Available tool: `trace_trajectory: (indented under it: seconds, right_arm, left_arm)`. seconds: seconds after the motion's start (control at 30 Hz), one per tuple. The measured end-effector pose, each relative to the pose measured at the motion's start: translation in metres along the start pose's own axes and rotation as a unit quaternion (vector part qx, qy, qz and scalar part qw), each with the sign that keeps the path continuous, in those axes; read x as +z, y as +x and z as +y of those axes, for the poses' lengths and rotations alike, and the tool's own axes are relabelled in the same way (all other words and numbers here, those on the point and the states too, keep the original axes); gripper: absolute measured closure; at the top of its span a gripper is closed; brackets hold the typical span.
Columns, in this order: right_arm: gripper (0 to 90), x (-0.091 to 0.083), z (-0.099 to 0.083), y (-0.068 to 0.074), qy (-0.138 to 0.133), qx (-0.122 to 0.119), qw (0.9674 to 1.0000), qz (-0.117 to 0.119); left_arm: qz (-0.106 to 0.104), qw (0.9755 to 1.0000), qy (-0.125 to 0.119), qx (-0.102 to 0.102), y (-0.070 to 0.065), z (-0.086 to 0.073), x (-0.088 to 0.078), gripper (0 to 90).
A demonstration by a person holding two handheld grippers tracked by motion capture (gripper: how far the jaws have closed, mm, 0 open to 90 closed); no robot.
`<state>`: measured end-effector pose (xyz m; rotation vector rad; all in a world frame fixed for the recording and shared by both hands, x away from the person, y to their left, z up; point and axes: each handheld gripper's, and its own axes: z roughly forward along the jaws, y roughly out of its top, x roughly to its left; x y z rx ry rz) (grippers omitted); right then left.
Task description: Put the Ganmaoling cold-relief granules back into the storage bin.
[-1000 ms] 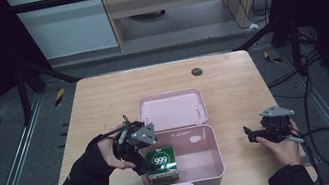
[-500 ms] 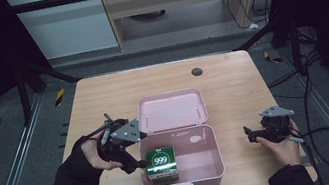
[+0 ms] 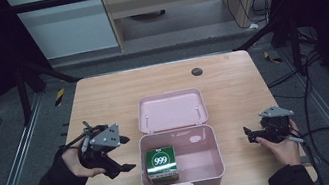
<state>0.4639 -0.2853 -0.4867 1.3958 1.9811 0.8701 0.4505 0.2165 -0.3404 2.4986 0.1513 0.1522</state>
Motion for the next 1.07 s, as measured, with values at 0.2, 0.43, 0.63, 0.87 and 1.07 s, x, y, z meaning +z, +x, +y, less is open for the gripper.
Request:
trace_trajectory:
  seconds: [0.2,0.43,0.63,0.87,1.07]
  right_arm:
    - [2.6,0.0,0.0,0.0,0.002,-0.002,1.0,0.0]
    - [2.6,0.0,0.0,0.0,0.003,-0.004,1.0,0.0]
    - [2.7,0.001,0.0,0.001,0.004,-0.005,1.0,-0.001]
    - [2.6,0.001,-0.001,0.0,0.004,-0.006,1.0,-0.002]
    - [2.6,0.001,-0.001,0.0,0.004,-0.007,1.0,-0.003]
  left_arm:
    - [-0.004,0.9998,-0.007,-0.019,-0.002,-0.022,0.002,19.5]
    - [0.001,0.999,-0.005,-0.044,-0.005,-0.049,0.008,19.9]
    - [0.002,0.9976,-0.006,-0.069,-0.004,-0.073,0.015,20.3]
    - [0.002,0.9952,-0.007,-0.097,0.0,-0.099,0.027,21.3]
    - [0.001,0.9934,-0.004,-0.115,0.002,-0.115,0.035,22.0]
